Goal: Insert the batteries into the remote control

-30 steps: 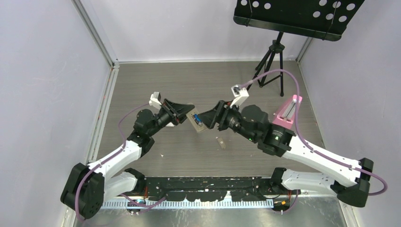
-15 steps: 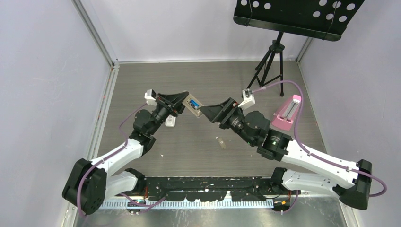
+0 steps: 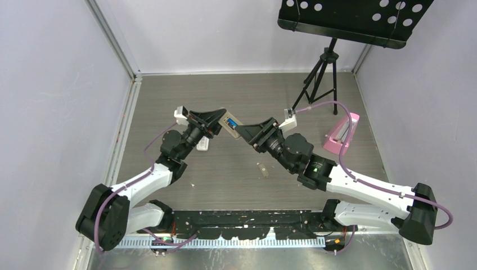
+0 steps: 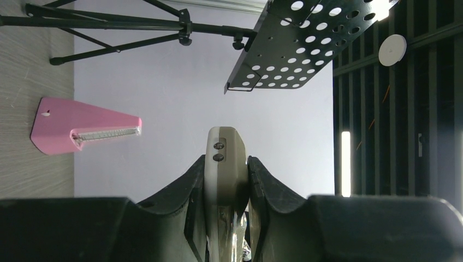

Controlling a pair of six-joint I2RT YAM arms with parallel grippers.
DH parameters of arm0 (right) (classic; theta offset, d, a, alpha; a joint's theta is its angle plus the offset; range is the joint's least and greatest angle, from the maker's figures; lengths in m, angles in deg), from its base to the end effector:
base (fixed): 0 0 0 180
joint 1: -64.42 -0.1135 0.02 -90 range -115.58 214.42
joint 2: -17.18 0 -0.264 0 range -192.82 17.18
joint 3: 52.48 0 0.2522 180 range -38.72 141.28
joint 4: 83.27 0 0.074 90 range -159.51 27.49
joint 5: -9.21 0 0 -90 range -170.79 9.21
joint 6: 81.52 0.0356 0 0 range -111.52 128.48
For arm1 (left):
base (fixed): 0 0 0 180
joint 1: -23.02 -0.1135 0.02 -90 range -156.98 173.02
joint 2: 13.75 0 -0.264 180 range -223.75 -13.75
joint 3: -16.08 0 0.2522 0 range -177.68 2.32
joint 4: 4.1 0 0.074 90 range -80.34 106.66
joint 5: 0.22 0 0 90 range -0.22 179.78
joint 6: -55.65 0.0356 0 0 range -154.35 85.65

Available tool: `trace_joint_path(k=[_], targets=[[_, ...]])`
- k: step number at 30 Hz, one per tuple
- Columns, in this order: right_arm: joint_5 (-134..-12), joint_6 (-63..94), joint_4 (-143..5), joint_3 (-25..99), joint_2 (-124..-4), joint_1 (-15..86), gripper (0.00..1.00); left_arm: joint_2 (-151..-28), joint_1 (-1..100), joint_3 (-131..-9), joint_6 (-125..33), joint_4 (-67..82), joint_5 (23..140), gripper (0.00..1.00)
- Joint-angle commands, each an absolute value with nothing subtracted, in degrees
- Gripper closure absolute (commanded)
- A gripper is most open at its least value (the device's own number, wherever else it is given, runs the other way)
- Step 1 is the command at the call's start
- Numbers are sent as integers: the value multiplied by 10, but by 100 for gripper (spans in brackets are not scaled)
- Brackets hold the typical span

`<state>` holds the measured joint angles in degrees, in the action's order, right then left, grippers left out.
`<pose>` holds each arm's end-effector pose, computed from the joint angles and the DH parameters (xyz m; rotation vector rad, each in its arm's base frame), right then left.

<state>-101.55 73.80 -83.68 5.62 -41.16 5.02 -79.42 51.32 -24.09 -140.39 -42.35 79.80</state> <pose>0.1335 0.2009 0.3375 0.4063 1.7095 1.3887 0.2130 -0.1217 0.2695 -0.9176 1.4329 -2.0084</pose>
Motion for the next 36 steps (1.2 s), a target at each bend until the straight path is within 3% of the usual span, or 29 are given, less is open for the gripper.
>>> trace_joint_path(k=[1,13,28,36], targets=[[-1053,754,-867,76,-422,50,53,-787,517,-256,-1393,-474,810,100],[-1070,779,-862,73,-437,51,63,-767,519,-254,-1363,-474,814,100],[-1093,783,-668,113,-469,58,69,-804,519,-286,-1308,-572,737,100],[-1125,759,-558,158,-492,60,72,-793,519,-282,-1268,-551,728,100]])
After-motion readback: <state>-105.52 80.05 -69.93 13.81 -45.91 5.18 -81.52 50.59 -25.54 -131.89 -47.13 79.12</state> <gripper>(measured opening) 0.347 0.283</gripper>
